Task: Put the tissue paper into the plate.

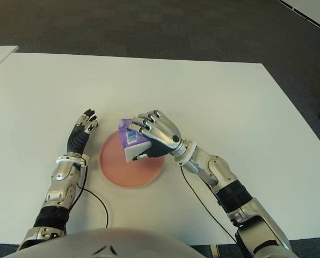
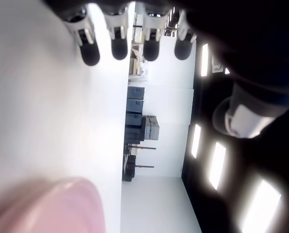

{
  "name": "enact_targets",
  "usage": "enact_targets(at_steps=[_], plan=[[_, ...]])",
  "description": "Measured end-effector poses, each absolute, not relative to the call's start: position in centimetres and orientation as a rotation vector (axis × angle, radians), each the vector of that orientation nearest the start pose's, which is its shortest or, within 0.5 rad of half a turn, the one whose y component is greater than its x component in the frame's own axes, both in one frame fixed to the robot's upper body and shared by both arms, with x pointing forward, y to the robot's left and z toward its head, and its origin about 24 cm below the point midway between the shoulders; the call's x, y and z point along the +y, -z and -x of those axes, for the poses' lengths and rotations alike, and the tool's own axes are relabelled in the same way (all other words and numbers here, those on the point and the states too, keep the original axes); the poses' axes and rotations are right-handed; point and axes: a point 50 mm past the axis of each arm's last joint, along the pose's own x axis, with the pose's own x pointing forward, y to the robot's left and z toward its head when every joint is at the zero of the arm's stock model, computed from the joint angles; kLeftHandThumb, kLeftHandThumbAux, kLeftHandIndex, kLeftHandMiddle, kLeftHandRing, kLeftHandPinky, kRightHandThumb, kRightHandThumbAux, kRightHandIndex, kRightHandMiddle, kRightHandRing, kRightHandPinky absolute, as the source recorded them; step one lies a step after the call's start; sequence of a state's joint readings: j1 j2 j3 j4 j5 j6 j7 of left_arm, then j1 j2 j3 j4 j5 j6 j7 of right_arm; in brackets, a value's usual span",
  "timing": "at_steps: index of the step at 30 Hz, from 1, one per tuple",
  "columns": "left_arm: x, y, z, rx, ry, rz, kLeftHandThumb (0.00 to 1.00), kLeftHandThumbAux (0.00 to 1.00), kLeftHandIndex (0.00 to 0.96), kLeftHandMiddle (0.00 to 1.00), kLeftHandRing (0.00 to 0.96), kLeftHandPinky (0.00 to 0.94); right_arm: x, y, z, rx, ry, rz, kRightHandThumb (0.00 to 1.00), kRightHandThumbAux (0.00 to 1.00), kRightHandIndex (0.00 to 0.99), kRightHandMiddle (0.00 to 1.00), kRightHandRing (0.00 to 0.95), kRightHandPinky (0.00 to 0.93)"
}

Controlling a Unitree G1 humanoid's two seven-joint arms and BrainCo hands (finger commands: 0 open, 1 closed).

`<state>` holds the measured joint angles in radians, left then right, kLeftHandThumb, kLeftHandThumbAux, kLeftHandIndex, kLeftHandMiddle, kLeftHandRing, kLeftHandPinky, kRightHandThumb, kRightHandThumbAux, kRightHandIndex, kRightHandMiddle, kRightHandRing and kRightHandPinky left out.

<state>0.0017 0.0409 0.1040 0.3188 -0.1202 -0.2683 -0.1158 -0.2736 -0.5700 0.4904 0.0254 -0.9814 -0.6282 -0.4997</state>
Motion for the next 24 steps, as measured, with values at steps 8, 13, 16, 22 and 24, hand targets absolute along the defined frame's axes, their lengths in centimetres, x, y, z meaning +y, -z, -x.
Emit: enact_targets(at_steps=[8,13,16,22,24], plan=[[18.1,0.5,-24.1,0.033,-0.027,0.088,0.000,0.514,0.000,0.000,0.000,0.000,-9.7,-9.2,-23.6,-1.100,-0.565,1.153,0.851,0.679,0.398,0.529,0.786,0.778],[18.1,0.5,-24.0,0.032,-0.028,0.088,0.000,0.520,0.000,0.000,0.000,0.000,-9.5,-8.8,-23.6,-1.084,-0.580,1.147,0.852,0.679,0.398,0.528,0.782,0.773],[18.1,0.5,-24.0,0.030,-0.029,0.087,0.000,0.524,0.000,0.000,0.000,0.000,-9.5,-8.7,-23.6,-1.076,-0.586,1.148,0.852,0.679,0.398,0.527,0.781,0.772],[18.1,0.5,-23.9,0.026,-0.030,0.086,0.000,0.526,0.000,0.000,0.000,0.000,-9.5,-8.3,-23.7,-1.060,-0.593,1.145,0.852,0.679,0.399,0.527,0.779,0.772],[18.1,0.5,-23.9,0.026,-0.029,0.086,0.000,0.524,0.000,0.000,0.000,0.000,-9.5,-8.1,-23.8,-1.050,-0.597,1.148,0.852,0.679,0.400,0.528,0.777,0.771]])
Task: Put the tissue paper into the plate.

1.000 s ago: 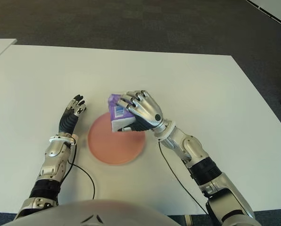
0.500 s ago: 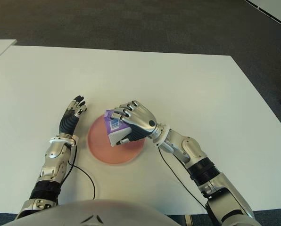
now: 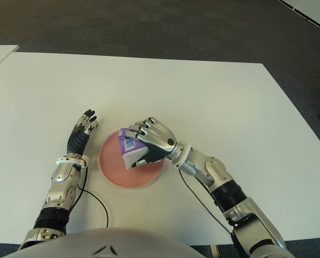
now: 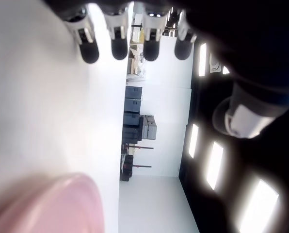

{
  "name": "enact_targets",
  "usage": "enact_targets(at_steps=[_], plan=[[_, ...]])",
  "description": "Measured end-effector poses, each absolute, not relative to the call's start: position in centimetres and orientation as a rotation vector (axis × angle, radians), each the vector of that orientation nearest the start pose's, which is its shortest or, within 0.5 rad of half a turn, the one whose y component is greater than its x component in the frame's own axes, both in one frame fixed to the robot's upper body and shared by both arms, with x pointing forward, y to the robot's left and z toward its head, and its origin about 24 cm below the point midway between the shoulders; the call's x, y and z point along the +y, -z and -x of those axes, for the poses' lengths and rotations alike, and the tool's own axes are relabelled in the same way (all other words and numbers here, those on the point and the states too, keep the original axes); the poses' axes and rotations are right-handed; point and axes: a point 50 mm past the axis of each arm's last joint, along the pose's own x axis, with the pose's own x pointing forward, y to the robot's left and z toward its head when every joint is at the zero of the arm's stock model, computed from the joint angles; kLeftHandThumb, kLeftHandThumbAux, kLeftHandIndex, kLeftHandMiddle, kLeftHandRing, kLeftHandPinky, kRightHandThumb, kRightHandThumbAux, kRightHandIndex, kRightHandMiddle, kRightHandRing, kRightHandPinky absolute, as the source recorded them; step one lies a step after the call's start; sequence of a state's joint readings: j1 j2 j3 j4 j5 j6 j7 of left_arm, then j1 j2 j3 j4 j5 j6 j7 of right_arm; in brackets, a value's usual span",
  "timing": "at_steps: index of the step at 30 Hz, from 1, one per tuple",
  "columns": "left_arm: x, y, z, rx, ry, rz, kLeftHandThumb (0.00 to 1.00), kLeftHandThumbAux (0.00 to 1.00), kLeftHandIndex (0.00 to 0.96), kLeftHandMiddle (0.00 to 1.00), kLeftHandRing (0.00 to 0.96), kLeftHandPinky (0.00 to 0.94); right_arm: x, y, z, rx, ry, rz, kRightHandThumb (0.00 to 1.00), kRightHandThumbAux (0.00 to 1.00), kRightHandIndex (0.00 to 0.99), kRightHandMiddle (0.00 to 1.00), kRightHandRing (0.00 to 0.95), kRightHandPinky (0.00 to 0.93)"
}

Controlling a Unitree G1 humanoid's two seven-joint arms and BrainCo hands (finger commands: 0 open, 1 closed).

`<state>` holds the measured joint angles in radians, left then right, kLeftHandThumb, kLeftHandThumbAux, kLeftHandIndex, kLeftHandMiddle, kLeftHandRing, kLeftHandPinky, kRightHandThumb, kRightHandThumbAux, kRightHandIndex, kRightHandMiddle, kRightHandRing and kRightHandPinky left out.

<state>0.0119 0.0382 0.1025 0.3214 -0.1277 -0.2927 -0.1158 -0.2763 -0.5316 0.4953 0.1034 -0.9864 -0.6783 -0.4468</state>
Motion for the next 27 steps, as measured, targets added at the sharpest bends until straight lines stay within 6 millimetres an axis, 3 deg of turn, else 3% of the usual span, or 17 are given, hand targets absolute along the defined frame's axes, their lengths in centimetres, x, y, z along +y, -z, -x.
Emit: enact_targets(at_steps=[8,20,26,27], plan=[[18.0,0.6,-23.9,0.026,-0.027,0.084,0.000,0.515,0.000,0.000,0.000,0.000,-10.0,-6.7,-24.2,-0.991,-0.619,1.193,0.853,0.678,0.401,0.532,0.780,0.778],[18.1,0.6,-23.9,0.027,-0.027,0.083,0.000,0.510,0.000,0.000,0.000,0.000,-10.0,-6.5,-25.0,-0.948,-0.599,1.162,0.855,0.677,0.404,0.529,0.777,0.773],[18.1,0.6,-23.9,0.027,-0.028,0.083,0.000,0.514,0.000,0.000,0.000,0.000,-9.9,-6.4,-25.1,-0.898,-0.627,1.143,0.855,0.673,0.414,0.539,0.738,0.717],[18.1,0.6,-23.9,0.028,-0.029,0.083,0.000,0.515,0.000,0.000,0.000,0.000,-9.9,-6.5,-25.1,-0.892,-0.627,1.139,0.850,0.675,0.409,0.535,0.682,0.661]])
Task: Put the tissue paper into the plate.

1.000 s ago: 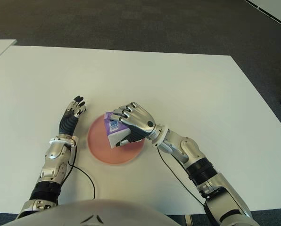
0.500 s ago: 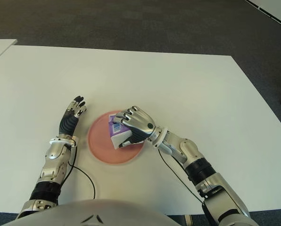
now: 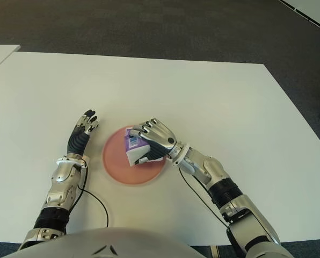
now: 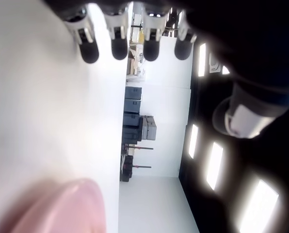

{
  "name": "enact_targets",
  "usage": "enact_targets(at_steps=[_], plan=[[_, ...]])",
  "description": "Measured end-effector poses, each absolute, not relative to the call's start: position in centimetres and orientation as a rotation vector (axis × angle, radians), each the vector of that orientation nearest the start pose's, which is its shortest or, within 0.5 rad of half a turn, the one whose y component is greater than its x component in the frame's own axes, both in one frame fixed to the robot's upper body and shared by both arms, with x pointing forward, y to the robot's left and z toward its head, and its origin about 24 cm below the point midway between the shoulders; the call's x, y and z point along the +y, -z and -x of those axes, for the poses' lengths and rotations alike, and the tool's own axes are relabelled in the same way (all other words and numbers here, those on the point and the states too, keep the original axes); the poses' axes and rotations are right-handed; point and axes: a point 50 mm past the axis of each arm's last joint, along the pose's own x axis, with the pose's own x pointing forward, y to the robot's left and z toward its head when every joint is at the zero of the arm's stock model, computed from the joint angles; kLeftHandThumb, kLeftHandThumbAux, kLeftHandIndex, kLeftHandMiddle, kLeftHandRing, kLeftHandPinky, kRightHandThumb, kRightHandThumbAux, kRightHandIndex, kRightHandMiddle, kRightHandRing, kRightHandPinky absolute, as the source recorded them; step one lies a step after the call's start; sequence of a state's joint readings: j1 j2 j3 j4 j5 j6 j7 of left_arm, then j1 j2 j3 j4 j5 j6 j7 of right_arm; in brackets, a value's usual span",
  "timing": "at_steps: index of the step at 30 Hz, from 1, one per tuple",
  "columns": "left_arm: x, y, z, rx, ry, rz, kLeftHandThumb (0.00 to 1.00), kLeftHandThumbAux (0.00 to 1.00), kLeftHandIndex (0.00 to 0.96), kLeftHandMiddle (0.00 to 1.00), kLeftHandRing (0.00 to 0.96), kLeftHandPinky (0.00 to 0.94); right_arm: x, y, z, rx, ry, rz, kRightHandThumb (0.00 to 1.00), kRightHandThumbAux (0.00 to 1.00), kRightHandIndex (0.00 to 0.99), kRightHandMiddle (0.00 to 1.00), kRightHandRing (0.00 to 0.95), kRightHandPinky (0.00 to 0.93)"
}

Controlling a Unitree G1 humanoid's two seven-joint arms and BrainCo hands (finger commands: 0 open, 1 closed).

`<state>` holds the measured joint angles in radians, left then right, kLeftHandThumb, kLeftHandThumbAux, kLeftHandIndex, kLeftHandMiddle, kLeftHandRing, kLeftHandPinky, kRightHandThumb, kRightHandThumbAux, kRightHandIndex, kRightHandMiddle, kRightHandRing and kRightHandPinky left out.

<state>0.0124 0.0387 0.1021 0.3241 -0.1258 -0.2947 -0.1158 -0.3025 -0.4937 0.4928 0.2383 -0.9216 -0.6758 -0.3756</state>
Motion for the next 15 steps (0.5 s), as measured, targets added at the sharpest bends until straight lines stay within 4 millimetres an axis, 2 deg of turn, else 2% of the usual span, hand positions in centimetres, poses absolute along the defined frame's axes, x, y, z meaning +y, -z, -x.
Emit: enact_targets(at_steps=[1,2,3,5,6,9,12,15], plan=[[18.1,0.6,-23.9,0.028,-0.029,0.083,0.000,0.515,0.000,0.000,0.000,0.000,-9.9,-6.5,-25.1,-0.887,-0.628,1.138,0.848,0.675,0.407,0.534,0.662,0.641],[18.1,0.6,-23.9,0.028,-0.029,0.083,0.000,0.516,0.000,0.000,0.000,0.000,-9.9,-6.5,-25.1,-0.884,-0.630,1.141,0.695,0.640,0.339,0.443,0.507,0.483],[18.1,0.6,-23.9,0.028,-0.029,0.083,0.000,0.517,0.000,0.000,0.000,0.000,-9.9,-6.5,-25.1,-0.881,-0.638,1.149,0.592,0.619,0.294,0.383,0.406,0.381],[18.1,0.6,-23.8,0.029,-0.030,0.083,0.000,0.519,0.000,0.000,0.000,0.000,-9.8,-6.6,-25.1,-0.874,-0.659,1.176,0.465,0.596,0.208,0.268,0.254,0.222],[18.1,0.6,-23.8,0.030,-0.030,0.083,0.000,0.522,0.000,0.000,0.000,0.000,-9.7,-6.7,-25.0,-0.873,-0.675,1.198,0.380,0.580,0.137,0.171,0.162,0.142],[18.2,0.6,-23.8,0.030,-0.030,0.081,0.000,0.527,0.000,0.000,0.000,0.000,-9.8,-7.0,-24.9,-0.859,-0.739,1.290,0.244,0.545,0.048,0.056,0.053,0.046],[18.2,0.6,-23.8,0.030,-0.029,0.079,0.000,0.534,0.000,0.000,0.000,0.000,-9.9,-7.4,-24.7,-0.843,-0.795,1.359,0.148,0.496,0.015,0.018,0.017,0.015],[18.2,0.6,-23.8,0.031,-0.029,0.078,0.000,0.537,0.000,0.000,0.000,0.000,-9.9,-7.7,-24.5,-0.831,-0.827,1.403,0.104,0.463,0.005,0.005,0.005,0.004]])
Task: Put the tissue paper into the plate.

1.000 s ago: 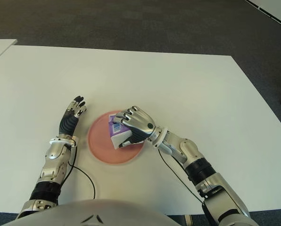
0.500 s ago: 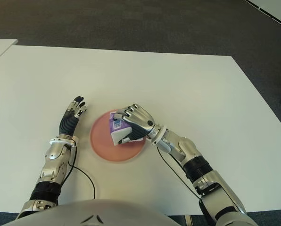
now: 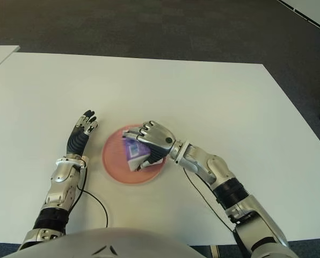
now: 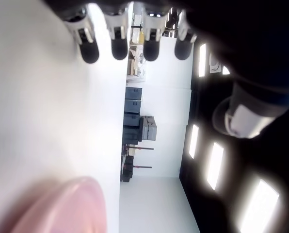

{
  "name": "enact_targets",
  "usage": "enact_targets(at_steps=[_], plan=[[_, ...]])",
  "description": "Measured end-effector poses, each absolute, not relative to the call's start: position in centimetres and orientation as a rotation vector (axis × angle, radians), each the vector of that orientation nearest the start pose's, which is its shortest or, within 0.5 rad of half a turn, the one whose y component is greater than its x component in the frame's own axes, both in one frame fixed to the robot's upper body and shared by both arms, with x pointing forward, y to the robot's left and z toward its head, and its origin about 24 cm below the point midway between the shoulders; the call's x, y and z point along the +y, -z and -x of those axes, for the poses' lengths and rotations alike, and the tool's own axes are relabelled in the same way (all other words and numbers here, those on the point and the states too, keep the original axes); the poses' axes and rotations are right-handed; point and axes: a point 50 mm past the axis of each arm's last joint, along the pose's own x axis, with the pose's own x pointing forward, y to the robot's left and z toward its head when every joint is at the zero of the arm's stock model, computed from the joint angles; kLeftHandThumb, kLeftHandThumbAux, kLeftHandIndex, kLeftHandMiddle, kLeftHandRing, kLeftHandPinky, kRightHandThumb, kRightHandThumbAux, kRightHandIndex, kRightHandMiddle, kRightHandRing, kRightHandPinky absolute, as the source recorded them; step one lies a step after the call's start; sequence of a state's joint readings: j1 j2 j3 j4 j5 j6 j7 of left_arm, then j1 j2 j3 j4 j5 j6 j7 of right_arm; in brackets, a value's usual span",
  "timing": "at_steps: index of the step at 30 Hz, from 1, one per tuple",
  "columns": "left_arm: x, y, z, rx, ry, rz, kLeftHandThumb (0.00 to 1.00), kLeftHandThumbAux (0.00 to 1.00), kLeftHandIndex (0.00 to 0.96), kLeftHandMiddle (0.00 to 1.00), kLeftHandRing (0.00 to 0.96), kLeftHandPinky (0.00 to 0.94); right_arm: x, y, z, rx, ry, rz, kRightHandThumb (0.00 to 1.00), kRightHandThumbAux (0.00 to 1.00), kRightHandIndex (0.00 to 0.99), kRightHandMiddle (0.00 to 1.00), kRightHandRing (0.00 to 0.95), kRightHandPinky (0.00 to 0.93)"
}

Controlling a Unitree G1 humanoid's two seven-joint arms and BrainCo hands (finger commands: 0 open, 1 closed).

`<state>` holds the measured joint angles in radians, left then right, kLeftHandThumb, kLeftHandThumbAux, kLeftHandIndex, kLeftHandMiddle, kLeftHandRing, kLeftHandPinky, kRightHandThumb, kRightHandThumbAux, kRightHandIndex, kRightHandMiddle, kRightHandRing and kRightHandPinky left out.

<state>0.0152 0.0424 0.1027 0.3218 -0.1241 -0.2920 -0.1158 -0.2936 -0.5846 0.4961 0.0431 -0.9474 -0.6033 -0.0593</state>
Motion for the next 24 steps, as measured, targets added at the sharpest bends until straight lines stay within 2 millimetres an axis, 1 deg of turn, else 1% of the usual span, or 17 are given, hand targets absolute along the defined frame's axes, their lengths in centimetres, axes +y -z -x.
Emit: enact_targets(at_steps=[6,12,24], plan=[[18.21,0.65,-23.81,0.031,-0.029,0.077,0.000,0.542,0.000,0.000,0.000,0.000,-9.87,-7.90,-24.21,-0.818,-0.844,1.424,0.058,0.399,0.000,0.000,0.000,0.000],[18.21,0.66,-23.81,0.032,-0.027,0.070,0.000,0.544,0.000,0.000,0.000,0.000,-9.86,-8.00,-24.07,-0.814,-0.859,1.437,0.041,0.367,0.000,0.000,0.000,0.000],[18.22,0.67,-23.80,0.032,-0.026,0.068,0.000,0.541,0.000,0.000,0.000,0.000,-9.84,-8.20,-23.95,-0.808,-0.872,1.461,0.031,0.370,0.000,0.000,0.000,0.000]])
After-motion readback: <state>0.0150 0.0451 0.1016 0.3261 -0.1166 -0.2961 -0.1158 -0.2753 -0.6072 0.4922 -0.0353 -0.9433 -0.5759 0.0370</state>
